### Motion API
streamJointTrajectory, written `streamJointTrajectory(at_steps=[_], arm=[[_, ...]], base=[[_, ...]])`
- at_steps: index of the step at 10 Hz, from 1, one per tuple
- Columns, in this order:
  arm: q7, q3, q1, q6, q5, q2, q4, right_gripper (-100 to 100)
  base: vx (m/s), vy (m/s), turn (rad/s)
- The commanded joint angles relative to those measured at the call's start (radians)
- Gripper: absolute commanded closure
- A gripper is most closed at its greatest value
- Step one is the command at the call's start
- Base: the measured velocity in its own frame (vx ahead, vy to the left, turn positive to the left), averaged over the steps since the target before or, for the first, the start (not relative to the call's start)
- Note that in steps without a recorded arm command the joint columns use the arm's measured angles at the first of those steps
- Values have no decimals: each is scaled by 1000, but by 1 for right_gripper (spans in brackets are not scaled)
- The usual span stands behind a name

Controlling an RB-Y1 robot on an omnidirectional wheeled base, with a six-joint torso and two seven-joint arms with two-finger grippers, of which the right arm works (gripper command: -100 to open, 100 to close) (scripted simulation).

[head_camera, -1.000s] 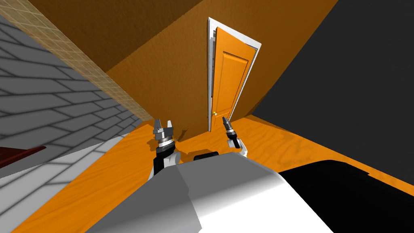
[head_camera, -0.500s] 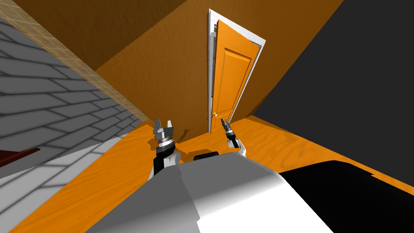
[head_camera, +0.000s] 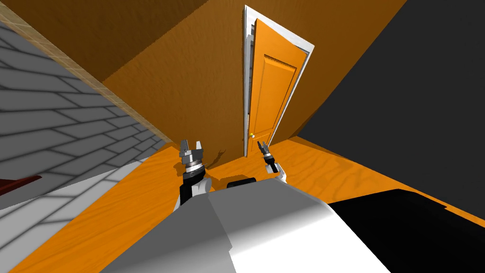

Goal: Pull the door open

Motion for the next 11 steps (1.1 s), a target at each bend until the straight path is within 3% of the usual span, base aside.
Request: streamJointTrajectory(at_steps=[1, 6, 8, 11], arm=[[32, -3, -9, -11, 9, -5, 43, -100], [131, -13, -56, -47, 37, -14, 195, -100], [150, -16, -65, -54, 43, -16, 225, -100], [207, -21, -92, -75, 59, -21, 310, -100]], base=[[97, -47, 23], [101, -33, 15], [75, -27, 11], [70, -31, 13]])
